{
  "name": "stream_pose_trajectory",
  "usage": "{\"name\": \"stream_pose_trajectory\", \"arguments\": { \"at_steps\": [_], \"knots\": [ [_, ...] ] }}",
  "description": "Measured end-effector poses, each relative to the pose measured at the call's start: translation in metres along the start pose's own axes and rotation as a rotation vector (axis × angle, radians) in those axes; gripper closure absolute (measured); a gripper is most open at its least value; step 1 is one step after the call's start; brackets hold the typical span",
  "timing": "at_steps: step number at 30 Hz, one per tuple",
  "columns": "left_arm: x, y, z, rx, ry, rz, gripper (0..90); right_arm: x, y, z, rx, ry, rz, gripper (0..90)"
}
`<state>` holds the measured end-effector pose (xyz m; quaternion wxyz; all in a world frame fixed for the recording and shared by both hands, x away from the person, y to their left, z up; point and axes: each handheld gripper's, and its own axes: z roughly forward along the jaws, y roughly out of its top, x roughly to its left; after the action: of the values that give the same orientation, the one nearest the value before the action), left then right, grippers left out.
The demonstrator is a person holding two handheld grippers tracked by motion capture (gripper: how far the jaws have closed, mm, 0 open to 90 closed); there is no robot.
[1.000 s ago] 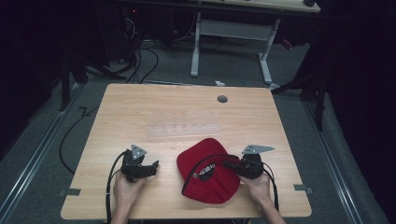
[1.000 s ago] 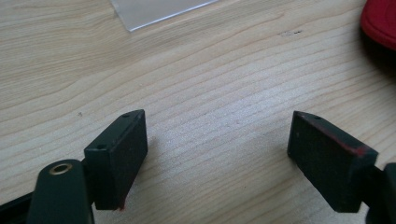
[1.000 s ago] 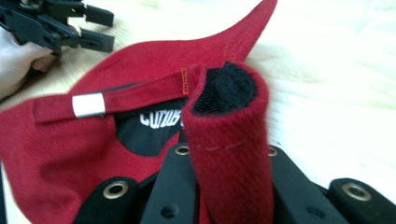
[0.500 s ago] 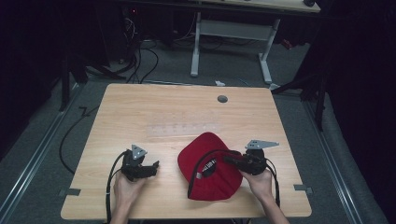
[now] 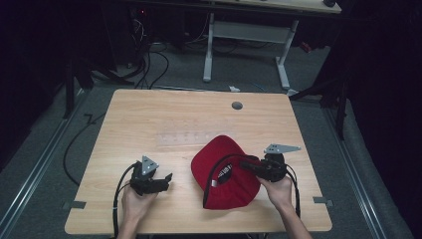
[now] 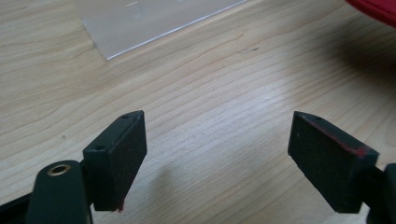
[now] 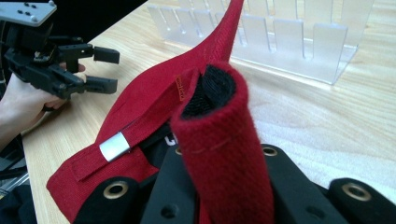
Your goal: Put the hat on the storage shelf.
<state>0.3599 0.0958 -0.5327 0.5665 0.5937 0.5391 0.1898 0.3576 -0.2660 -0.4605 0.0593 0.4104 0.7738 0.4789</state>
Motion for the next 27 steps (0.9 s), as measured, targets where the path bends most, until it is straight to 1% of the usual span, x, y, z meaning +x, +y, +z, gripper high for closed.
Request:
{"name": "stream_pose_trajectory", "arguments": {
  "at_steps": [2,3,5,6,7,10,12,13,14,16,19,20,22,23,27],
  "knots": [
    [-0.004,0.001,-0.002,-0.002,-0.014,0.001,19.6,0.000,0.003,0.000,-0.004,0.005,0.006,85.4],
    [-0.007,0.002,-0.004,-0.001,-0.035,-0.002,19.4,-0.001,0.005,0.000,-0.006,0.007,0.011,85.4],
    [-0.010,0.002,-0.005,-0.003,-0.043,0.003,19.2,-0.001,0.006,-0.001,-0.008,0.007,0.011,85.4],
    [-0.014,0.002,-0.007,-0.008,-0.059,0.014,19.2,0.000,0.009,-0.001,-0.007,0.006,0.011,85.4],
    [-0.014,0.002,-0.007,-0.008,-0.059,0.014,19.1,0.000,0.009,-0.001,-0.007,0.006,0.011,85.4],
    [-0.024,0.003,-0.011,-0.017,-0.092,0.040,18.9,0.000,0.013,-0.003,-0.009,0.011,0.016,85.4],
    [-0.026,0.004,-0.012,-0.016,-0.101,0.045,18.6,-0.001,0.015,-0.003,-0.010,0.013,0.022,85.4],
    [-0.031,0.004,-0.013,-0.019,-0.116,0.060,18.5,-0.001,0.016,-0.003,-0.011,0.014,0.022,85.4],
    [-0.031,0.004,-0.013,-0.019,-0.116,0.060,18.4,-0.001,0.016,-0.003,-0.011,0.014,0.022,85.4],
    [-0.036,0.004,-0.013,-0.020,-0.131,0.070,18.3,-0.002,0.018,-0.003,-0.010,0.017,0.028,85.4],
    [-0.041,0.004,-0.013,-0.015,-0.142,0.089,17.9,-0.003,0.022,-0.003,-0.009,0.023,0.034,85.4],
    [-0.043,0.004,-0.013,-0.016,-0.147,0.087,17.8,-0.003,0.023,-0.003,-0.009,0.023,0.037,85.4],
    [-0.046,0.003,-0.013,-0.010,-0.156,0.095,17.6,-0.004,0.025,-0.002,-0.006,0.031,0.052,85.4],
    [-0.050,0.002,-0.013,-0.008,-0.168,0.102,17.6,-0.005,0.026,-0.002,-0.007,0.033,0.052,85.4],
    [-0.054,0.000,-0.011,-0.001,-0.176,0.114,16.9,-0.005,0.029,0.001,-0.001,0.037,0.064,85.4]
  ]
}}
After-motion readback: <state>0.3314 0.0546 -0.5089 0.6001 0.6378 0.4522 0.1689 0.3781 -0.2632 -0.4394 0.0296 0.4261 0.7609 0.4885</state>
